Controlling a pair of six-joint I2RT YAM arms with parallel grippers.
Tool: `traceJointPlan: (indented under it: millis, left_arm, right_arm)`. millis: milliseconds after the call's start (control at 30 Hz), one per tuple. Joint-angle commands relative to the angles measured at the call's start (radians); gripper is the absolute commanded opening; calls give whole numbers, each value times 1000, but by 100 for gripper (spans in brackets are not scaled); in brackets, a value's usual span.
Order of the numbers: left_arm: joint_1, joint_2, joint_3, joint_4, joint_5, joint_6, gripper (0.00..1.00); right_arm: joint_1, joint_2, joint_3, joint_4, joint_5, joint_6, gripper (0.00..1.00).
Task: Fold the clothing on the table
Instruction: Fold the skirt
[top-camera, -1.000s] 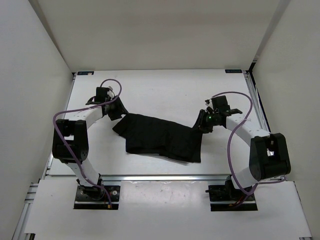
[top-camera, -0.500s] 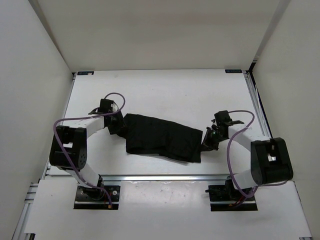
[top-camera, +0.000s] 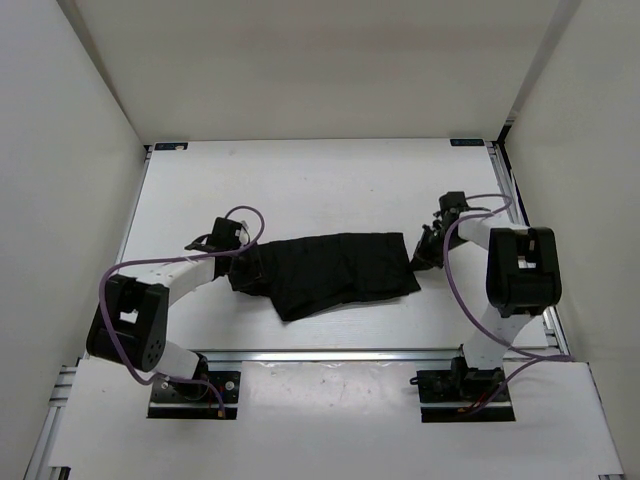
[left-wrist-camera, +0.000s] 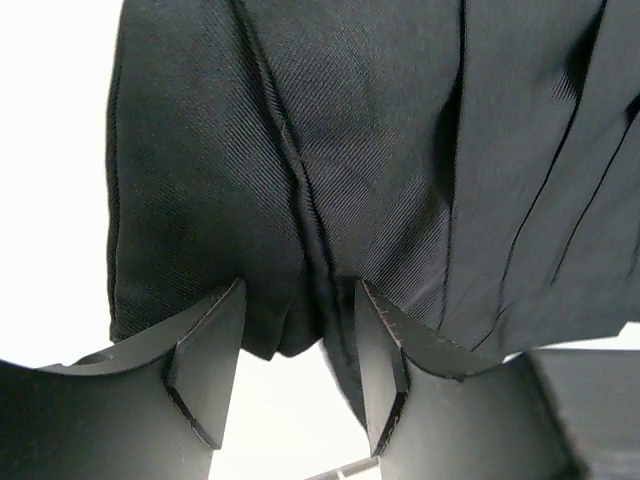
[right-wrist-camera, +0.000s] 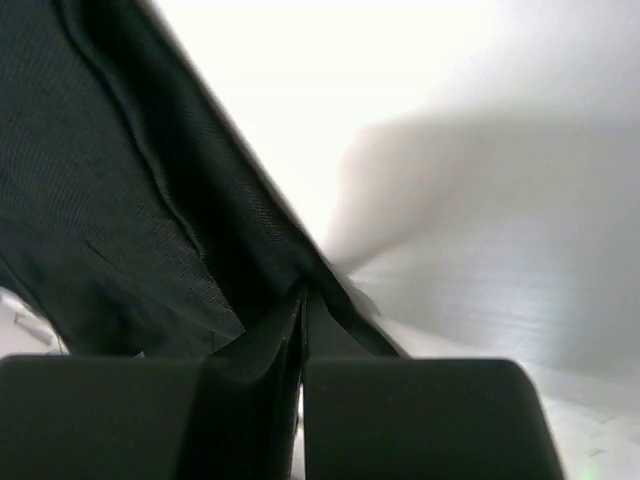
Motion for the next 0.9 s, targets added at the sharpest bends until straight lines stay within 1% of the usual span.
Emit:
traceJointPlan:
  millis: [0, 33, 67, 100, 133, 167, 200, 267, 367, 433, 500, 633, 733, 867]
  left_arm:
    - [15, -44, -10, -51, 32, -7, 58]
    - [24, -55, 7, -65, 35, -2, 59]
    - [44, -61, 23, -76, 48, 1, 59]
    - [62, -63, 52, -86, 65, 0, 59]
    - [78, -67, 84, -94, 73, 1, 59]
    - [91, -70, 119, -100, 81, 3, 60]
    - [101, -72, 141, -113, 97, 0, 60]
    - [124, -67, 203, -120, 128, -7, 59]
    - [159, -63, 240, -94, 179, -31, 61]
    - [171, -53, 231, -73, 208, -46, 60]
    - [179, -43, 195, -45, 209, -54, 59]
    - [182, -34, 142, -5, 187, -82, 56]
    - [182, -24, 89, 38, 197, -111, 56]
    - [170, -11, 66, 81, 196, -132, 56]
  right_arm:
    - [-8, 31, 131, -34, 81, -55, 1]
    - [-1, 33, 168, -57, 70, -62, 2]
    - [6, 1, 195, -64, 73, -70, 6]
    - [28, -30, 200, -93, 78, -73, 13]
    - [38, -45, 226, -110, 79, -84, 19]
    - [58, -76, 243, -129, 69, -95, 20]
    - [74, -108, 248, -130, 62, -86, 25]
    - [97, -145, 243, -132, 40, -92, 29]
    - [112, -177, 210, -123, 30, -85, 30]
    - [108, -183, 176, -115, 27, -82, 30]
    - [100, -176, 141, -114, 21, -76, 29]
    - [82, -215, 87, -106, 27, -73, 28]
    - [71, -231, 67, -98, 27, -76, 28]
    - [58, -228, 51, -101, 38, -82, 28]
